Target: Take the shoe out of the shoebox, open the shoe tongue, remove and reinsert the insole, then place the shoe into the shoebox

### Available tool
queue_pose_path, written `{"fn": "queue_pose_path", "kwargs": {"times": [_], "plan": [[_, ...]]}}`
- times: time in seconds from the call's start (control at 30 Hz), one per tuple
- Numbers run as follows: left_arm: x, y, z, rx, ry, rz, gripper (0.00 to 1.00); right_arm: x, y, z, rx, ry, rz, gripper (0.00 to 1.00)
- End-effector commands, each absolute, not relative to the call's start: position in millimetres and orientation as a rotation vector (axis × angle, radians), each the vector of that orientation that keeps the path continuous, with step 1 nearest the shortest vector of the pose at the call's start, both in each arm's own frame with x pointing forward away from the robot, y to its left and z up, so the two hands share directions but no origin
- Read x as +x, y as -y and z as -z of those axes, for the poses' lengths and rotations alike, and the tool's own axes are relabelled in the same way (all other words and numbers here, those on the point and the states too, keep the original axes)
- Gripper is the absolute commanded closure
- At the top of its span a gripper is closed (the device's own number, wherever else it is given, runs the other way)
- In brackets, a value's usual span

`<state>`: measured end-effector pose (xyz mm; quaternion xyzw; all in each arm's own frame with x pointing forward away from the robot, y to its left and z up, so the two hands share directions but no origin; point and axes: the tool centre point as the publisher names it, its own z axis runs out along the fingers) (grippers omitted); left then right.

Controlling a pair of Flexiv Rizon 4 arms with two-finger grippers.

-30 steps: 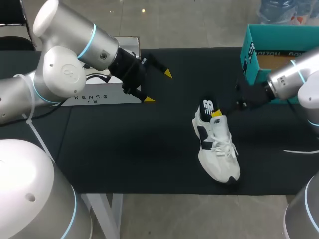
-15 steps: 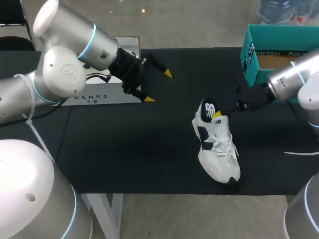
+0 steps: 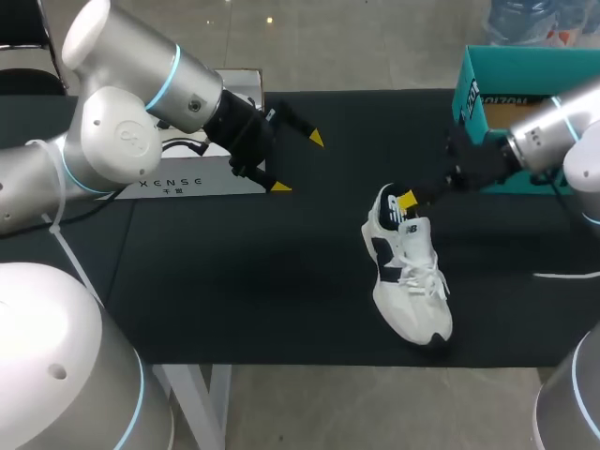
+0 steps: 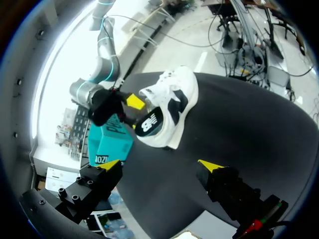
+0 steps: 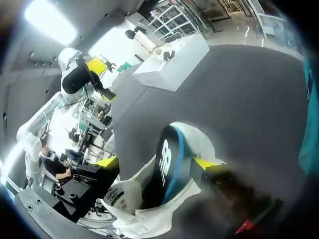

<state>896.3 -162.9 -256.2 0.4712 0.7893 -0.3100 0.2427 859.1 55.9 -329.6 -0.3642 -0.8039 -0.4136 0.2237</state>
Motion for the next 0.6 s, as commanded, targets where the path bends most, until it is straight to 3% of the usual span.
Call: {"fn": "queue_pose_path", "kwargs": {"times": [0.03,0.13,0.17,0.6], "plan": [[896.0,162.6,255.5,1.290,-2.160,0.843,0.00,865.4,-60.5,332.0,-0.993,2.223,1.128,0.32],[896.0,162.6,255.5,1.290,-2.160,0.843,0.00,865.6,-61.7,333.5,-0.988,2.223,1.128,0.64],[896.0,162.6,255.5,1.290,-2.160,0.843,0.00,865.4,-62.0,333.9,-0.987,2.224,1.128,0.98],[896.0,162.6,255.5,1.290,-2.160,0.843,0.00,854.5,-58.6,337.0,-1.001,2.219,1.112,1.00]]}}
